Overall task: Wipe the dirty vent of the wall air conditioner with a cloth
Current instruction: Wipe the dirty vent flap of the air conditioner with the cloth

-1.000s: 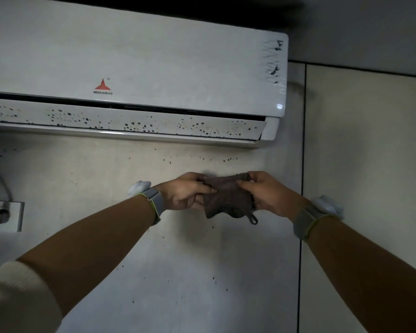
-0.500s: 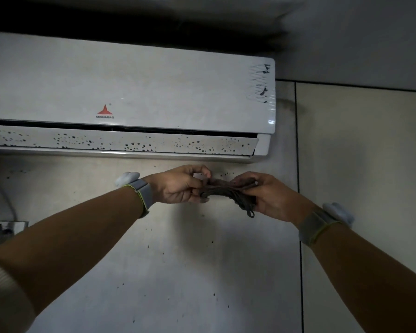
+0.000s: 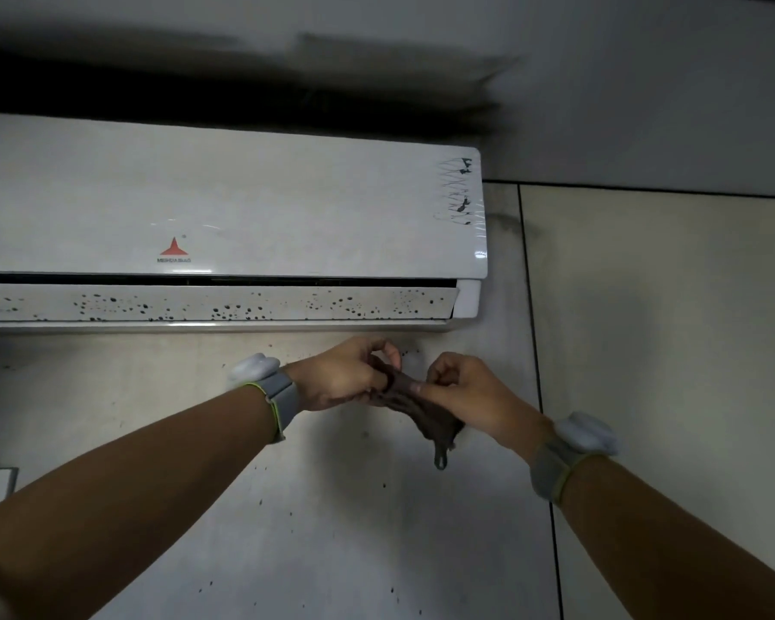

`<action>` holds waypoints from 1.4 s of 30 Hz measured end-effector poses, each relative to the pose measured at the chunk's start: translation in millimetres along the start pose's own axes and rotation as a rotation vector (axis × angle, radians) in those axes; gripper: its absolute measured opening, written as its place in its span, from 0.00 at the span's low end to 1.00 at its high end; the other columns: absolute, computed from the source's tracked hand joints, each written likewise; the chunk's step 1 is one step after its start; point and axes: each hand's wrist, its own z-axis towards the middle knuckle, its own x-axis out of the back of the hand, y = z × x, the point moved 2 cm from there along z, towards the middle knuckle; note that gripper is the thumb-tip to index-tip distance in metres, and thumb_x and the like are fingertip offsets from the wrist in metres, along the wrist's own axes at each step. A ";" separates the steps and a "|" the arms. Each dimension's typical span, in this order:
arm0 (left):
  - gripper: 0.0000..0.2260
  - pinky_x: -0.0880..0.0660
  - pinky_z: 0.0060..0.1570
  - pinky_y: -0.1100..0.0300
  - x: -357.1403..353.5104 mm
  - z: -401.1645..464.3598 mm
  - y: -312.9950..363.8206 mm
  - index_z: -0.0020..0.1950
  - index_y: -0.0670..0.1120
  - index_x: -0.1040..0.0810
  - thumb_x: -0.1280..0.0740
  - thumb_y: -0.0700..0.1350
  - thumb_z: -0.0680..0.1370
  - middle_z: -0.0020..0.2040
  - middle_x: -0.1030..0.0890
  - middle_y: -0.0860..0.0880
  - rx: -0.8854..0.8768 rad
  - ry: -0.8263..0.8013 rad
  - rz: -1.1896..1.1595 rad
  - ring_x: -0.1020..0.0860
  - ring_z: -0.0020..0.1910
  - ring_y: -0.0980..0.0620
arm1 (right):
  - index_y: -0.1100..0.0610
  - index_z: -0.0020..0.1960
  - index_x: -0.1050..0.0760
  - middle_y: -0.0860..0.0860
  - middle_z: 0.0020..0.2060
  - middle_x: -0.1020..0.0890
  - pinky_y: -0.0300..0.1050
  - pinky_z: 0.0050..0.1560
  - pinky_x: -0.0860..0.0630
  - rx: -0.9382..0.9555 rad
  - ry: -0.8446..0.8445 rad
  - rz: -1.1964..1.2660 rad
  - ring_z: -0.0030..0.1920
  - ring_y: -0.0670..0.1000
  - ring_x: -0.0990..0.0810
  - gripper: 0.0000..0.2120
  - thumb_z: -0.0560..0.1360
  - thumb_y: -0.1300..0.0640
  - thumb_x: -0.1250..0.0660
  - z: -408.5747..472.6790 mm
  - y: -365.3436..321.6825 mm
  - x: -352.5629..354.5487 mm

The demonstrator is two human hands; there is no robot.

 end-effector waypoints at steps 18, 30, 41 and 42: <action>0.11 0.22 0.45 0.57 -47.5 40.1 31.4 0.46 0.45 0.24 0.31 0.29 0.72 0.42 0.20 0.49 -0.286 0.510 0.358 0.20 0.46 0.48 | 0.52 0.56 0.26 0.49 0.48 0.25 0.44 0.41 0.24 0.307 0.485 -0.315 0.43 0.48 0.23 0.13 0.73 0.56 0.28 -11.5 8.0 -16.1; 0.14 0.20 0.51 0.61 -26.2 16.7 53.7 0.55 0.43 0.20 0.35 0.29 0.74 0.52 0.17 0.49 -0.473 0.435 0.310 0.18 0.48 0.56 | 0.61 0.71 0.26 0.58 0.60 0.22 0.48 0.49 0.21 0.502 0.627 -0.615 0.52 0.58 0.19 0.20 0.79 0.66 0.34 8.7 -16.3 17.7; 0.07 0.26 0.52 0.44 60.6 -9.3 74.2 0.55 0.43 0.23 0.32 0.38 0.77 0.53 0.25 0.42 -0.523 0.918 0.971 0.25 0.52 0.38 | 0.60 0.77 0.33 0.61 0.66 0.26 0.51 0.46 0.19 0.467 0.559 -0.849 0.55 0.61 0.22 0.30 0.77 0.71 0.37 34.6 -14.7 23.7; 0.07 0.27 0.52 0.43 65.8 -9.2 74.1 0.55 0.43 0.23 0.32 0.39 0.77 0.53 0.25 0.42 -0.510 0.920 1.006 0.26 0.52 0.37 | 0.60 0.78 0.34 0.61 0.66 0.27 0.51 0.46 0.19 0.455 0.553 -0.871 0.55 0.61 0.22 0.30 0.77 0.71 0.37 35.1 -14.7 23.0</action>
